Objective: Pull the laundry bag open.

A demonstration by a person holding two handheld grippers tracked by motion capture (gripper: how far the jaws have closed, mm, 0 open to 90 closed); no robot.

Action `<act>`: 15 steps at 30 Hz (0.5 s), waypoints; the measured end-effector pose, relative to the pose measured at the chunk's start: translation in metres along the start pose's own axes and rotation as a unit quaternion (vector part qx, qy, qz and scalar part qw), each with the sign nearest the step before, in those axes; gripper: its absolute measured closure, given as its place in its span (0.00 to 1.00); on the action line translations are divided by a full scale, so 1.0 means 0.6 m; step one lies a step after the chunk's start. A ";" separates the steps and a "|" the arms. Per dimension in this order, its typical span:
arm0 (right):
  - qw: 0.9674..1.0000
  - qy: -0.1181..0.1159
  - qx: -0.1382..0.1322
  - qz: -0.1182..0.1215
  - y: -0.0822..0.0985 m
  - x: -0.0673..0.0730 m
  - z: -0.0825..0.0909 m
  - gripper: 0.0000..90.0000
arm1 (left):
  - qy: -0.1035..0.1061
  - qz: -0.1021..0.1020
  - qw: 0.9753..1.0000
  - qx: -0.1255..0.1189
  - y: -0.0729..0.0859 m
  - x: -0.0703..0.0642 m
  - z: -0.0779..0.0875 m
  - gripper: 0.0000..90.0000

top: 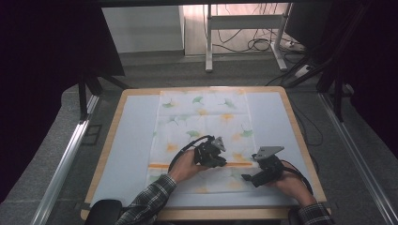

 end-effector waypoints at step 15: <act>1.000 0.000 0.000 0.000 0.000 0.000 0.000 0.07 | -0.002 0.012 1.000 -0.001 0.026 0.005 0.013 0.94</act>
Point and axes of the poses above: each handheld gripper's, and its own axes: z roughly backward along the jaws, y roughly out of its underside, x roughly to its left, the point moved 2 cm from there along -z, roughly forward along the jaws, and after that the axes turned 4 degrees about x, right-handed, at the moved point
